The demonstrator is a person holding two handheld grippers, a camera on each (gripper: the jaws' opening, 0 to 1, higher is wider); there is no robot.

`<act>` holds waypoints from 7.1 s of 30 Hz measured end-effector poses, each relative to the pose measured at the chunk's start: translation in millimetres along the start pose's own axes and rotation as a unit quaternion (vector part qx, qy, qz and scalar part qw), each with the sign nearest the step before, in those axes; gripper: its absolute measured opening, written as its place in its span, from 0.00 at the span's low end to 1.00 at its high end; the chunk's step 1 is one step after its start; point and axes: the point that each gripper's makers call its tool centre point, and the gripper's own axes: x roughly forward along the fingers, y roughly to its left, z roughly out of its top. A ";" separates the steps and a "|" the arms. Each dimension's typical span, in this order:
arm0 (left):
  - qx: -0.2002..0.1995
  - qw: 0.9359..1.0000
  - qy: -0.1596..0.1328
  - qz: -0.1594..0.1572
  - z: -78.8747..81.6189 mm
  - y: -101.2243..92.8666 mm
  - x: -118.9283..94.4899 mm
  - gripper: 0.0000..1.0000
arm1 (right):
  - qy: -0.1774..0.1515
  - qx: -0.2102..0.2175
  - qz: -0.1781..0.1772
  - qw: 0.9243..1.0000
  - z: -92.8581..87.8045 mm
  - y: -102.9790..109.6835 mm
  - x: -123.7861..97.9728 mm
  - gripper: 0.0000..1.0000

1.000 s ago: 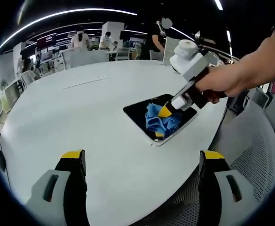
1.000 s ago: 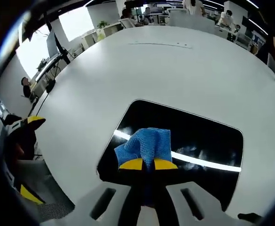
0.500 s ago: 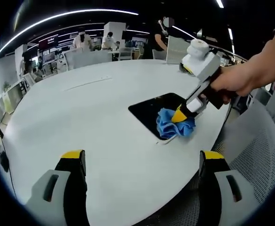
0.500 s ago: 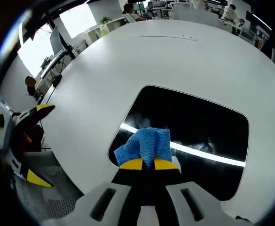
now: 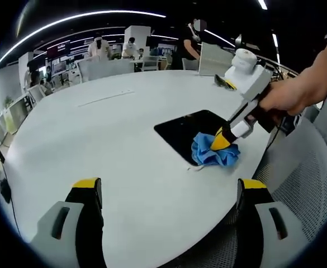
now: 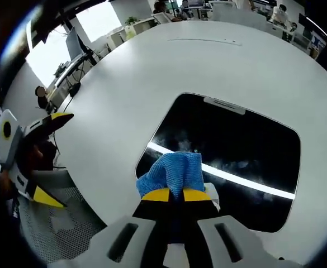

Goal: Wipe the mirror surface with the cleaning cloth until all visible marks leave the cleaned area.

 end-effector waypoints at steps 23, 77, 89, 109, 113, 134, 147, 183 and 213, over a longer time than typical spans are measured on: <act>-0.005 1.000 -0.005 -0.001 1.5 -0.4 -1.3 0.99 | -0.011 0.023 0.009 1.000 -7.0 -22.1 -10.1 0.00; -0.023 0.999 0.019 -0.014 -8.3 -3.2 2.5 0.99 | 0.002 0.050 -0.002 0.999 61.2 -70.9 13.3 0.00; -0.026 0.999 0.021 -0.011 -9.3 -2.3 2.7 0.99 | 0.007 0.038 -0.011 0.999 80.7 -78.5 19.2 0.00; -0.030 0.999 0.022 -0.005 -11.4 2.3 4.3 0.99 | 0.013 -0.003 -0.007 1.000 104.5 -85.5 28.4 0.00; -0.030 0.999 0.024 -0.005 -12.5 2.6 4.9 0.99 | 0.004 -0.004 -0.002 1.000 104.1 -86.8 28.8 0.00; -0.030 0.999 0.029 -0.003 -13.2 1.5 4.0 0.99 | -0.007 -0.002 -0.007 1.000 98.4 -105.3 24.3 0.00; -0.030 0.999 0.032 -0.001 -14.0 2.3 3.8 0.99 | 0.000 -0.003 -0.019 1.000 93.3 -125.1 17.2 0.00; -0.011 1.000 0.022 0.000 -10.9 2.4 4.5 0.99 | -0.020 0.003 -0.062 0.998 73.1 -124.3 7.1 0.00; -0.026 0.999 -0.014 -0.038 4.0 -14.8 6.0 0.99 | -0.035 0.036 -0.031 0.998 26.8 -97.3 -10.3 0.00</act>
